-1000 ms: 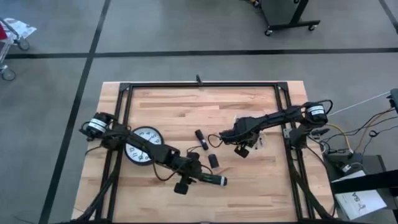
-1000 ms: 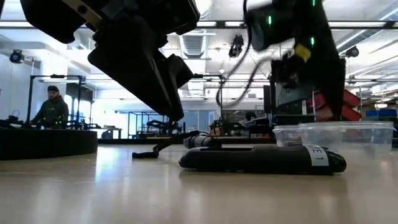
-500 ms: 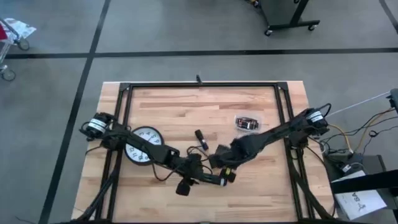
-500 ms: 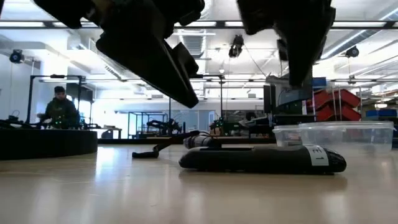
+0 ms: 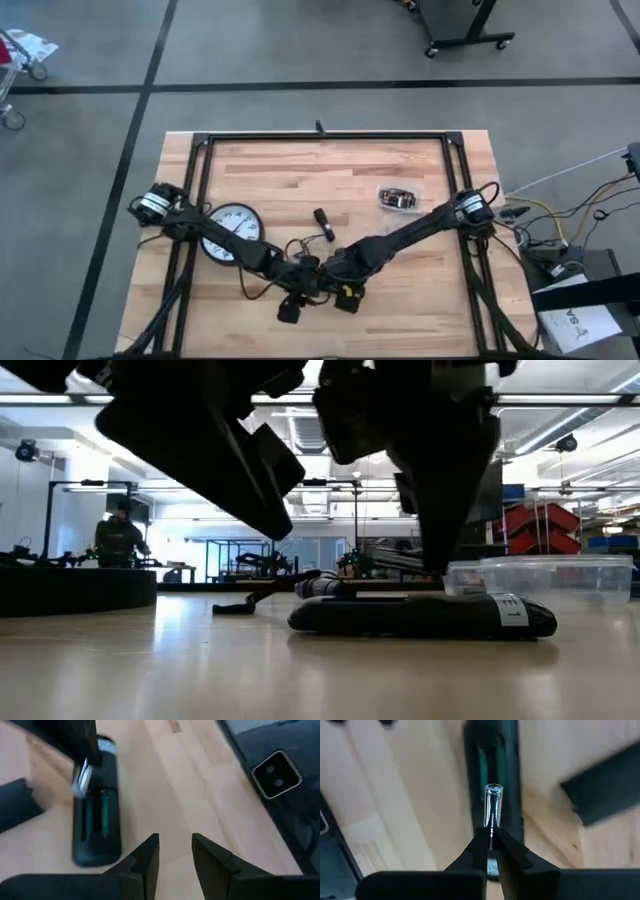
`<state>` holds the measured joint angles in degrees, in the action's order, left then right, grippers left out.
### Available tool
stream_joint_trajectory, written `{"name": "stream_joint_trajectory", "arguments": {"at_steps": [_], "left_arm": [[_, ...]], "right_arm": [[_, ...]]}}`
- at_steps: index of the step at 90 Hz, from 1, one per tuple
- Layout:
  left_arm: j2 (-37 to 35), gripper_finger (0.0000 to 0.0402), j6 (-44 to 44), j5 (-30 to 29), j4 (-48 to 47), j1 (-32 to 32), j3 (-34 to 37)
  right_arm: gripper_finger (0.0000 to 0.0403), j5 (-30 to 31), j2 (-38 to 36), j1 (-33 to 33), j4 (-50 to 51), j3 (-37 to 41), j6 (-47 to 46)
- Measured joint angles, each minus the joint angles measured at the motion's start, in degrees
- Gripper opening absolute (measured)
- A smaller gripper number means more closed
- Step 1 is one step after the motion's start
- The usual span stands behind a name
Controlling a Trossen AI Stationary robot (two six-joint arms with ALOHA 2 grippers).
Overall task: Insert battery
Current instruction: Insert the silver battery into the remote battery compartment
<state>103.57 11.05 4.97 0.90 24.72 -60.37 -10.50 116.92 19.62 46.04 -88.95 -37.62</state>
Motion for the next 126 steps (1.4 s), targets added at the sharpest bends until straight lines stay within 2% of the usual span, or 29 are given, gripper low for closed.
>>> {"name": "stream_joint_trajectory", "arguments": {"at_steps": [13, 37, 43, 53, 58, 86, 101, 126], "left_arm": [[0.00, 0.0097, -0.22, -1.19, 9.51, 0.88, 3.34], [-0.02, 0.0097, -3.20, -3.70, 16.82, 1.86, 8.85], [-0.02, 0.0097, -3.83, -8.91, 20.01, 2.40, 9.91], [0.13, 0.0097, -5.49, -22.09, 22.70, 3.57, 12.00], [0.38, 0.0097, -6.68, -25.32, 24.73, 3.78, 12.64], [4.14, 0.0097, -9.48, -24.50, 40.17, 3.24, 15.18], [7.36, 0.0097, -9.33, -28.05, 40.12, 2.87, 13.72], [9.22, 0.0097, -9.48, -28.24, 40.23, 2.23, 12.15]], "right_arm": [[0.0001, 0.01, 0.19, 0.00, -2.40, 0.04, 0.65], [0.0001, -0.04, 2.94, -0.23, -6.03, 0.11, 2.16], [0.0001, -0.23, 3.24, -0.24, -6.46, 0.09, 2.41], [0.0001, -0.20, 3.41, -0.24, -6.55, 0.09, 2.36], [0.0001, -0.20, 3.41, -0.26, -6.57, 0.09, 2.29], [0.0001, -0.01, 3.38, -0.44, -6.58, 0.12, 2.24], [0.0001, 0.04, 3.32, -0.48, -6.08, -0.39, 2.18], [0.0001, 0.41, 2.96, -0.55, -4.40, -1.46, 2.17]]}}
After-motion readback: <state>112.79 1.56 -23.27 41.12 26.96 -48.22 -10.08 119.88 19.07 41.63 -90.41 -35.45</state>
